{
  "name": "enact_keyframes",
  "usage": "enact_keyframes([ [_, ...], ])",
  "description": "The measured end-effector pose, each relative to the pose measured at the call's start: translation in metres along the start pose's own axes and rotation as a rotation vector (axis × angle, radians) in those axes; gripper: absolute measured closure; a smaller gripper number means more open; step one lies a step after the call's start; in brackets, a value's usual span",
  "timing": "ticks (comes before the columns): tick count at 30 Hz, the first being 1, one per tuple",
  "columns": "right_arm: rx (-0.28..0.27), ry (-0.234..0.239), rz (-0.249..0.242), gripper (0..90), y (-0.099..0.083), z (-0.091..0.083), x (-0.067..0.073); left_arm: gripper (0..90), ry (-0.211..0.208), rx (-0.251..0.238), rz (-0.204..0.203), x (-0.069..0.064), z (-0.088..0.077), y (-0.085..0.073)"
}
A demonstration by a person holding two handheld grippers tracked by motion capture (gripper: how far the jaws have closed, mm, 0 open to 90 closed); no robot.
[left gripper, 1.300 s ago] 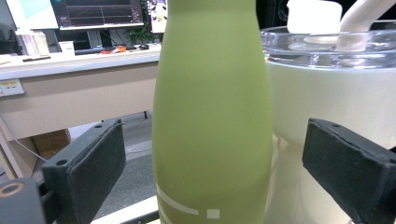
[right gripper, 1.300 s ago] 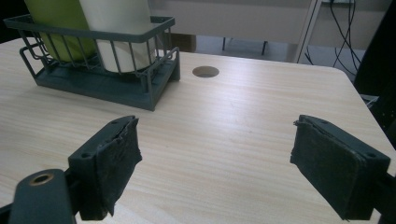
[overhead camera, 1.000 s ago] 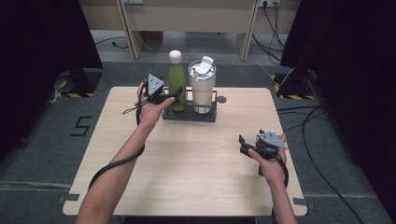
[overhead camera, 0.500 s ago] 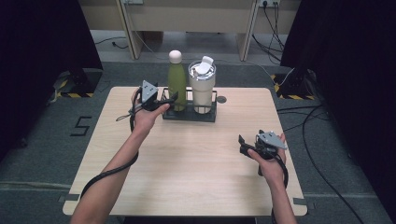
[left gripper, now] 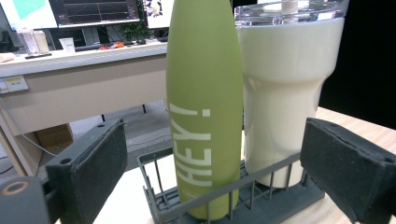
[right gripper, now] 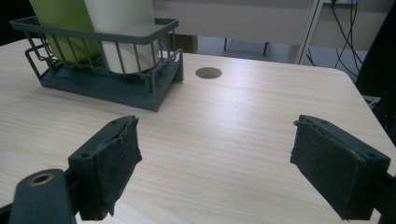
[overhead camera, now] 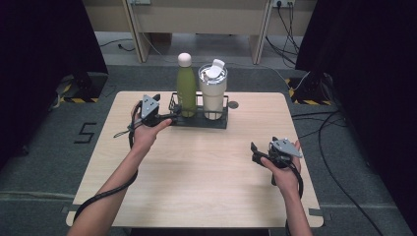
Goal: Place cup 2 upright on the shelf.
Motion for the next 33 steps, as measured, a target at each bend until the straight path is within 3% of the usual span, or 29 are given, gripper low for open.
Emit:
enact_keyframes([
  [11, -0.005, 0.000, -0.010, 14.9, 0.001, 0.000, 0.000, 7.1, -0.017, 0.001, -0.010, -0.001, -0.024, -0.013],
  [23, -0.002, -0.003, -0.007, 14.9, 0.000, 0.000, 0.000, 7.4, -0.008, -0.002, -0.029, 0.000, -0.049, -0.028],
  [33, 0.006, -0.001, -0.005, 14.9, -0.002, 0.001, 0.000, 7.4, -0.003, 0.026, -0.045, 0.003, -0.074, -0.051],
])
Point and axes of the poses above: each handheld gripper's, and its own axes: z roughly forward along the jaws, y roughly out of its top, x roughly to its left, the point moved 4 cm from there along z, roughly forward along the jaws
